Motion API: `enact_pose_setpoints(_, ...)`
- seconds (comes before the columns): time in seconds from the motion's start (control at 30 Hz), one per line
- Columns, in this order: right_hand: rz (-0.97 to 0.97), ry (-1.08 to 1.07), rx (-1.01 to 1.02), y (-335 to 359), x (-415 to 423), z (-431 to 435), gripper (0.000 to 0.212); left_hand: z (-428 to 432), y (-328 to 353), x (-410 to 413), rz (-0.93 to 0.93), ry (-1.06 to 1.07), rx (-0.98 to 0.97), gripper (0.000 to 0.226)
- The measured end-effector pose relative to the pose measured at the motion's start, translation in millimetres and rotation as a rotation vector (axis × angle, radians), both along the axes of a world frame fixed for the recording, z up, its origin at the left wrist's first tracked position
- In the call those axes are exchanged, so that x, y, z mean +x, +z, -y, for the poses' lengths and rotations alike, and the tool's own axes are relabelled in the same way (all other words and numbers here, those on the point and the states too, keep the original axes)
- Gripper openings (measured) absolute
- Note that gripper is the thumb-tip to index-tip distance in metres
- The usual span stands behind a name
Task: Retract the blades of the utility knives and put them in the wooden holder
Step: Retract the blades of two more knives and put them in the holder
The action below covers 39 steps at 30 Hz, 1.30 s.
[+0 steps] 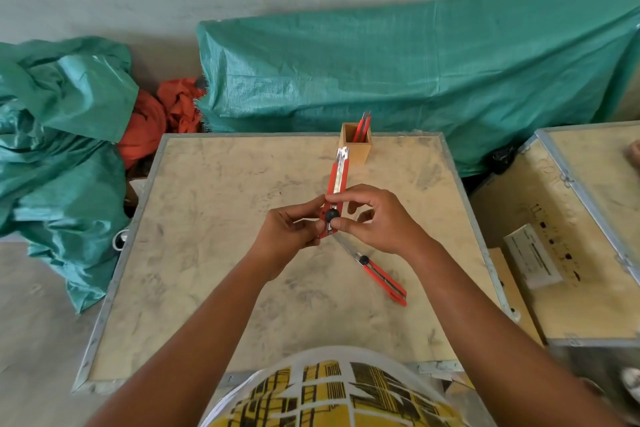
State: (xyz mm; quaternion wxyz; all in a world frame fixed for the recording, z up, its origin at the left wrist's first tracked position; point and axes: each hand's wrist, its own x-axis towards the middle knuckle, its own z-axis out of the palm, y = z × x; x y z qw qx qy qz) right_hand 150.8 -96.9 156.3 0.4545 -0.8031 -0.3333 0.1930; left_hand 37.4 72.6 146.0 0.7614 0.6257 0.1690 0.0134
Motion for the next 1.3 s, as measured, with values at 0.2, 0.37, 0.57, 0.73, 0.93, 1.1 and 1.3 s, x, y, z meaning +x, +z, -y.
enact_pose_setpoints(0.2, -0.010, -0.061, 0.039, -1, -5, 5, 0.023, 4, -1, -1, -0.020, -0.001, -0.010, 0.039)
enact_pose_setpoints(0.37, -0.092, -0.080, 0.118, -1, 1, 9, 0.026, 9, -4, 3, -0.029, 0.010, 0.001, 0.040)
enact_pose_setpoints(0.57, -0.092, -0.152, 0.128, -4, 34, 10, 0.028, 18, -1, 29, -0.015, 0.002, 0.068, 0.040)
enact_pose_setpoints(0.73, -0.110, -0.210, 0.135, -3, 79, 8, 0.029, 18, 8, 74, -0.023, 0.000, 0.169, 0.040)
enact_pose_setpoints(0.93, -0.083, -0.275, 0.194, -2, 148, -4, 0.031, 5, 15, 151, -0.079, -0.013, 0.206, 0.035)
enact_pose_setpoints(1.1, -0.013, -0.344, 0.164, -18, 213, -22, 0.030, -17, 0, 217, -0.164, -0.016, 0.343, 0.049)
enact_pose_setpoints(1.3, 0.099, -0.426, 0.084, -67, 272, -56, 0.028, -39, -48, 290, -0.290, -0.119, 0.577, 0.080)
